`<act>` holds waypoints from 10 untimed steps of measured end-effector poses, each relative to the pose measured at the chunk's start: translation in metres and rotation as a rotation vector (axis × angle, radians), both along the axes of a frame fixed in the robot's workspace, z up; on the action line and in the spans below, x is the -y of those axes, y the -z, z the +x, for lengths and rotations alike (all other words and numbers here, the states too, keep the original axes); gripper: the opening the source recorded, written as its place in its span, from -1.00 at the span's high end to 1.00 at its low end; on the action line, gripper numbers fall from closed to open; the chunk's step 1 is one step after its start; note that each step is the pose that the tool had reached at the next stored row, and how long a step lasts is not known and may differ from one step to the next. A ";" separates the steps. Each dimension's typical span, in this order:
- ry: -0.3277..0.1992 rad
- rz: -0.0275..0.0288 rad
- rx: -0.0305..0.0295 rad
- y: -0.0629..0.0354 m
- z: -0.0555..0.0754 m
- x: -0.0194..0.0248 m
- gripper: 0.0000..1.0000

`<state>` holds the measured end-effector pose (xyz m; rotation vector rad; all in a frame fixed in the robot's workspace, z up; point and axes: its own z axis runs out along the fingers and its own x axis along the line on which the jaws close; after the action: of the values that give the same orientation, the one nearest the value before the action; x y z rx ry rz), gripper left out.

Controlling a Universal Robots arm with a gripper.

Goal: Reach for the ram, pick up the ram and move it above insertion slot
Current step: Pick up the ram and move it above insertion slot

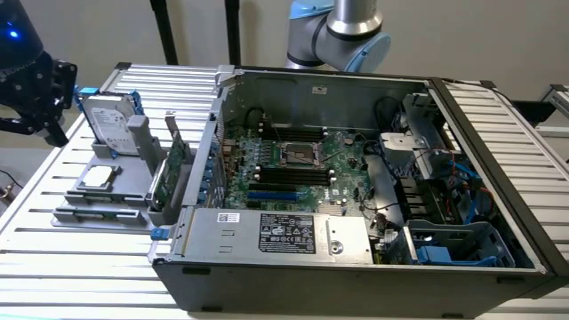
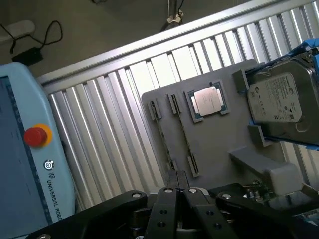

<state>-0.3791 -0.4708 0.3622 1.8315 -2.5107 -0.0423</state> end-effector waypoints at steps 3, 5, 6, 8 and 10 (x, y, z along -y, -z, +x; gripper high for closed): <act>-0.056 0.0000 0.0000 0.0005 0.000 0.0000 0.79; -0.092 0.0000 0.0000 0.0008 0.000 0.0000 0.79; -0.106 0.0000 -0.0001 0.0008 0.000 0.0000 0.79; -0.115 -0.0001 -0.0001 0.0008 0.000 0.0000 0.79; -0.117 0.0000 0.0000 0.0009 0.000 -0.0001 0.76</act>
<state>-0.3789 -0.4708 0.3613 1.9738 -2.3986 -0.0392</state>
